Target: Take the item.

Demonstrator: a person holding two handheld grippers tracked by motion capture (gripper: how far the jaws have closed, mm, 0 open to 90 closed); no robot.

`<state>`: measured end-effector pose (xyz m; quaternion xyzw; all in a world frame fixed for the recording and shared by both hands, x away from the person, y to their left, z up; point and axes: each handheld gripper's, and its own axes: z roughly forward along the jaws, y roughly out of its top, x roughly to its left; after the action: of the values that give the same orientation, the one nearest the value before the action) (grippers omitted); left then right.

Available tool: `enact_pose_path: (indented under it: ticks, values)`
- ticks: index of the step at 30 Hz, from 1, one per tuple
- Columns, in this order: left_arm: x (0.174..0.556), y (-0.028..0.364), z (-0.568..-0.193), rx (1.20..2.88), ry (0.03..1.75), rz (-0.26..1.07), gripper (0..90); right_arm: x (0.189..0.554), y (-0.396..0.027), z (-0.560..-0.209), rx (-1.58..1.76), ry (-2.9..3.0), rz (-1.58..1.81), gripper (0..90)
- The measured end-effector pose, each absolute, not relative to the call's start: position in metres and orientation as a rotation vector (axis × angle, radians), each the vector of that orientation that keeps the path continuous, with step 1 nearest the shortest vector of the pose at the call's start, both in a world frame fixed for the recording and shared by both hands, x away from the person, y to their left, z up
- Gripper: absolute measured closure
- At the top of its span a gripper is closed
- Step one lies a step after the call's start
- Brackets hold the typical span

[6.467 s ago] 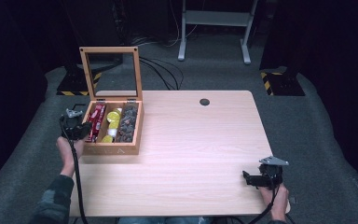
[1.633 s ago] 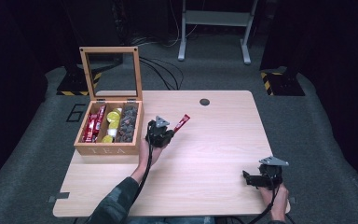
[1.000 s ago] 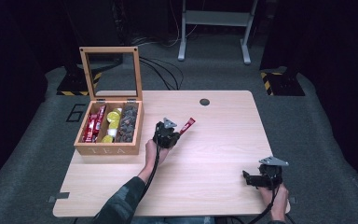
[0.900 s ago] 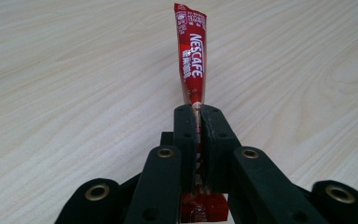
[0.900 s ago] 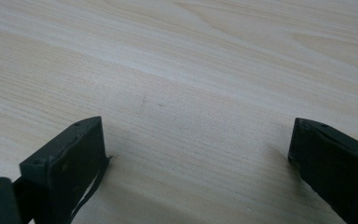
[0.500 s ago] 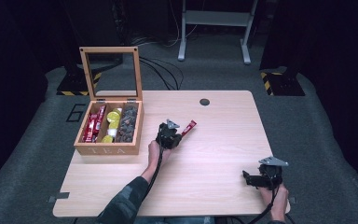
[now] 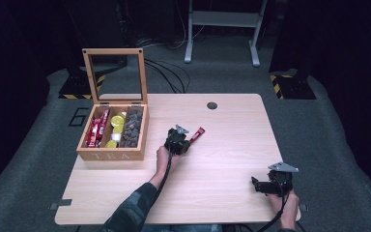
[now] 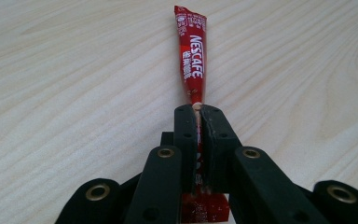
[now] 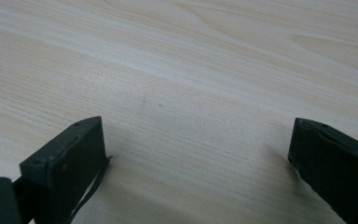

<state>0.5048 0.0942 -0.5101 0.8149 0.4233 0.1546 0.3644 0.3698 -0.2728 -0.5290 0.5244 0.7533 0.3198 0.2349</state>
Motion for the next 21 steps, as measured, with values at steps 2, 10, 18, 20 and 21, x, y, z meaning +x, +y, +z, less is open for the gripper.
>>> enact_pose_path:
  ticks: [2,10,18,20,21]
  values:
    - [0.5053,0.093,-0.5109,2.097,1.094,0.392,84.8,0.37,-0.273,-0.5291,1.433,2.068,0.878,3.4]
    - [0.5066,0.0891,-0.5117,2.099,1.098,0.388,84.2,0.3699,-0.2729,-0.5291,1.434,2.067,0.879,3.6]
    - [0.507,0.0915,-0.5118,2.078,1.128,0.359,62.3,0.3697,-0.273,-0.5289,1.436,2.067,0.876,3.8]
    - [0.5064,0.0935,-0.5108,2.059,1.135,0.327,50.6,0.3696,-0.2728,-0.529,1.435,2.065,0.878,4.0]
    - [0.5059,0.0944,-0.5097,2.062,1.134,0.325,46.5,0.3696,-0.2728,-0.529,1.436,2.064,0.879,4.0]
